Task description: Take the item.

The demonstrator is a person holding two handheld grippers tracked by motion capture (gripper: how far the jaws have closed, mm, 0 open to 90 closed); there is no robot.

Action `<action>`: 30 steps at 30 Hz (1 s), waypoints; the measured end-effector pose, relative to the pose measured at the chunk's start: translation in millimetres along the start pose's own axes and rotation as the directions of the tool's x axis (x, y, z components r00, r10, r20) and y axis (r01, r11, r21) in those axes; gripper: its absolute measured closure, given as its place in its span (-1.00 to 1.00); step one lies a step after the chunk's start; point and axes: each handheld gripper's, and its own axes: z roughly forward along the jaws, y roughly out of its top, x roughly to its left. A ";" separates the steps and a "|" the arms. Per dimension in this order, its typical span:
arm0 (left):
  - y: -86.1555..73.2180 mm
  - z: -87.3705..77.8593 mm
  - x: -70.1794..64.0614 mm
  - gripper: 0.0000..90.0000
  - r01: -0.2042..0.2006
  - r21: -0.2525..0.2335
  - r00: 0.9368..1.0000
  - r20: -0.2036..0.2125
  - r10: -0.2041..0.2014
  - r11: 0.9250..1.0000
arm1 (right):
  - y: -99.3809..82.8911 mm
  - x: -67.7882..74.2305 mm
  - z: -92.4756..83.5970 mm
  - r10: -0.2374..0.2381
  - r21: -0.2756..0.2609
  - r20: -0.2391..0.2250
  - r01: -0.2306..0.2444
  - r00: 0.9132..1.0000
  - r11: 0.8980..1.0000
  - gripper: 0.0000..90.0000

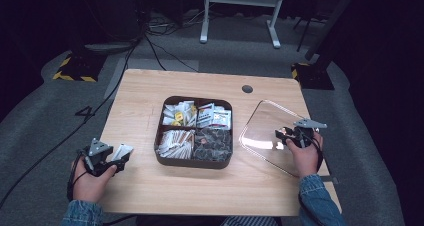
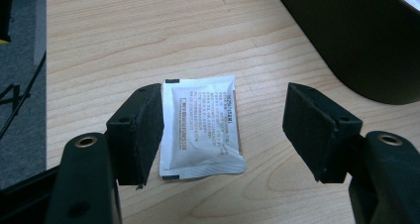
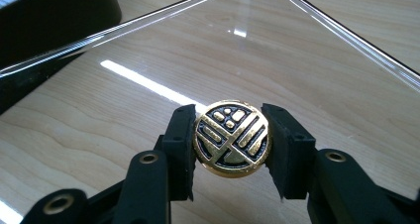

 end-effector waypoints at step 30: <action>-5.0 -12.0 -0.4 -0.27 0.020 -0.025 1.000 -0.009 -0.020 0.999 | 48.0 27.3 -32.8 -0.041 -0.088 -0.076 0.034 0.996 0.996 0.31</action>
